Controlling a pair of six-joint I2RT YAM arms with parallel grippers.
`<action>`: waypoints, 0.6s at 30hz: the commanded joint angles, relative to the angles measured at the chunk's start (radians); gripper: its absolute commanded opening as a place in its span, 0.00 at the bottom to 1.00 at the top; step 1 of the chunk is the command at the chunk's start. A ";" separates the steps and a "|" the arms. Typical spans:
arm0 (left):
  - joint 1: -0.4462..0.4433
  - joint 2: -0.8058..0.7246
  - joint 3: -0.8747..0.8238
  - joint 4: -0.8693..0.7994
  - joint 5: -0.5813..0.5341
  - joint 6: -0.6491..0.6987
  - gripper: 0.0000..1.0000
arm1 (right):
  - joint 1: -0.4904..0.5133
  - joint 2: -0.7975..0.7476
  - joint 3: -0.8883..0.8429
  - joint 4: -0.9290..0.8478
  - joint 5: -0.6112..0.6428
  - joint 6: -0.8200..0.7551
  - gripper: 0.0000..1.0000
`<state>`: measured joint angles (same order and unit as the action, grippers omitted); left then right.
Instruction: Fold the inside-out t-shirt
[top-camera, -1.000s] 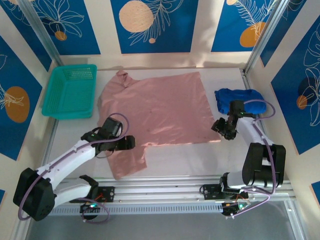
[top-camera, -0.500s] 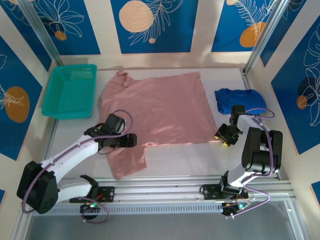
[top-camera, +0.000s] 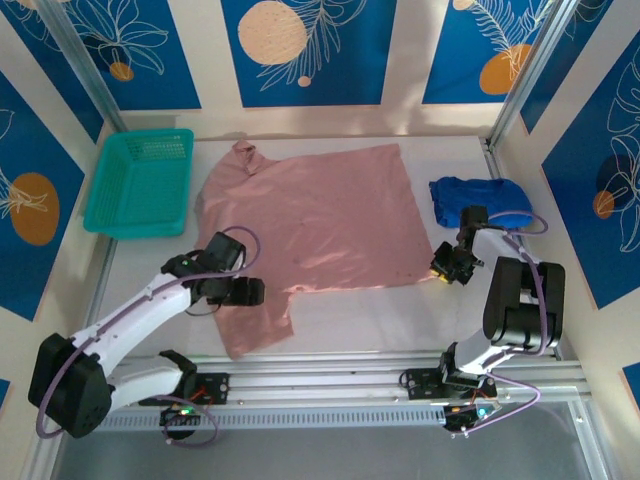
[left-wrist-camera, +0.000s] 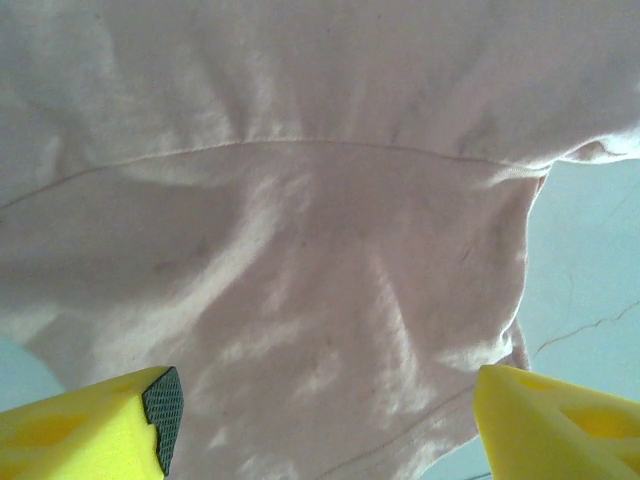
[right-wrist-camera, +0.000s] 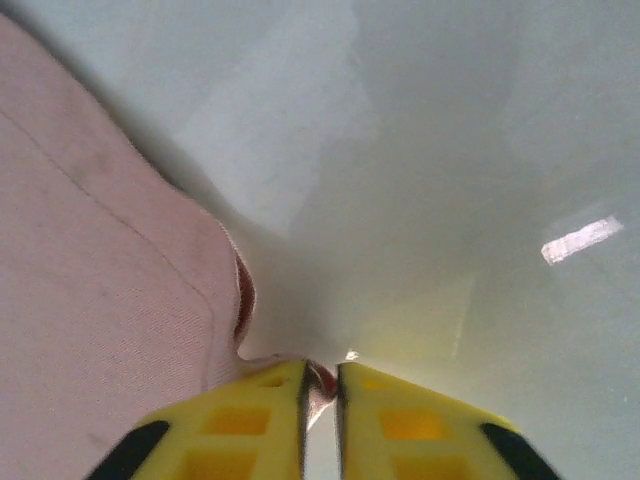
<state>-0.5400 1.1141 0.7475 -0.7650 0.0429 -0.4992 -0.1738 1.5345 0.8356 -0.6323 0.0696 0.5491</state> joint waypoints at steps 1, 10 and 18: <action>-0.004 -0.008 0.037 -0.069 -0.028 -0.019 0.76 | 0.013 -0.043 0.013 -0.017 -0.003 0.006 0.23; -0.005 0.046 0.061 -0.033 -0.008 -0.004 0.76 | 0.050 -0.059 0.025 -0.072 0.066 0.008 0.35; -0.005 0.047 0.056 -0.020 0.000 0.005 0.76 | 0.057 -0.004 0.025 -0.075 0.082 0.000 0.40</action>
<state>-0.5400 1.1637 0.7830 -0.7837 0.0399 -0.5129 -0.1188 1.5097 0.8383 -0.6773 0.1356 0.5499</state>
